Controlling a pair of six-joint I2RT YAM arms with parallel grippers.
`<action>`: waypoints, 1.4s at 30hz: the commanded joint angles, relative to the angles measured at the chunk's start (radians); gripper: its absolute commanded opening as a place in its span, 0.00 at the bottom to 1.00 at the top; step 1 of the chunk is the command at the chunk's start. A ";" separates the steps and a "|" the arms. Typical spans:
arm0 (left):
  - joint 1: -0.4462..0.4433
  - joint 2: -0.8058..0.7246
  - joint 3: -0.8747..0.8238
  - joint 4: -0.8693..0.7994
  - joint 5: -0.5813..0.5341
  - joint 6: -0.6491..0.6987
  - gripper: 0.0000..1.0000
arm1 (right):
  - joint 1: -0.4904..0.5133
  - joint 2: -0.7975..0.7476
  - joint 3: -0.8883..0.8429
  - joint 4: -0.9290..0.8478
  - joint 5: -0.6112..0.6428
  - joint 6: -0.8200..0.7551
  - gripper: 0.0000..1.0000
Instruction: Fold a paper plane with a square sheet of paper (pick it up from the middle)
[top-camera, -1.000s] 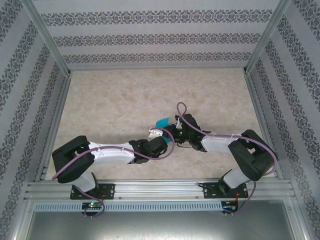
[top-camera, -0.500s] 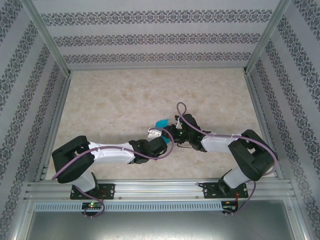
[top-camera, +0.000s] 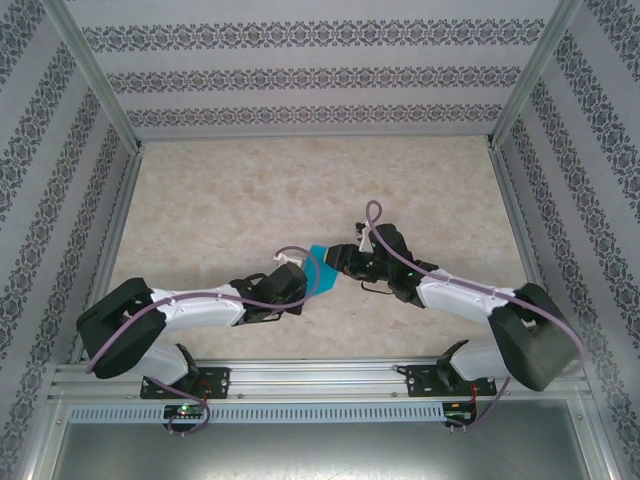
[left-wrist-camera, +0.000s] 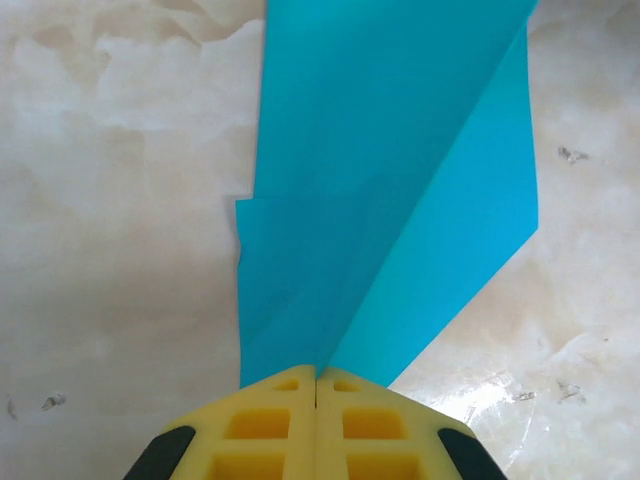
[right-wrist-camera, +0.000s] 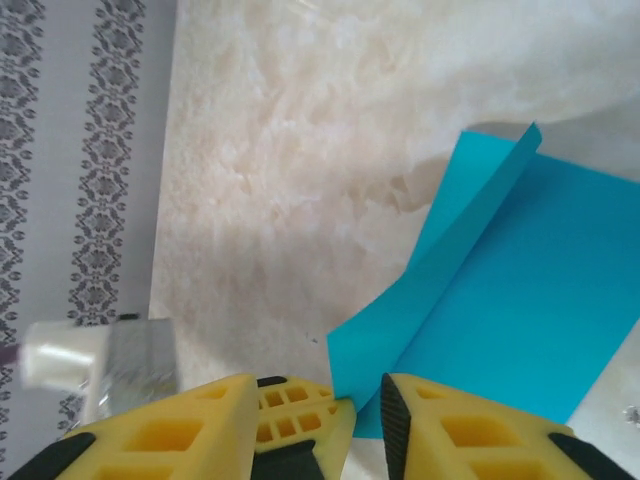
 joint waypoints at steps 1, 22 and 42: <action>0.049 -0.029 -0.050 0.131 0.152 -0.035 0.00 | -0.007 -0.066 -0.006 -0.108 0.073 -0.094 0.42; 0.183 0.039 -0.115 0.335 0.428 -0.101 0.00 | 0.033 0.059 0.032 -0.101 0.016 -0.127 0.41; 0.267 0.068 -0.120 0.405 0.591 -0.115 0.00 | 0.046 0.104 0.055 -0.098 0.024 -0.139 0.36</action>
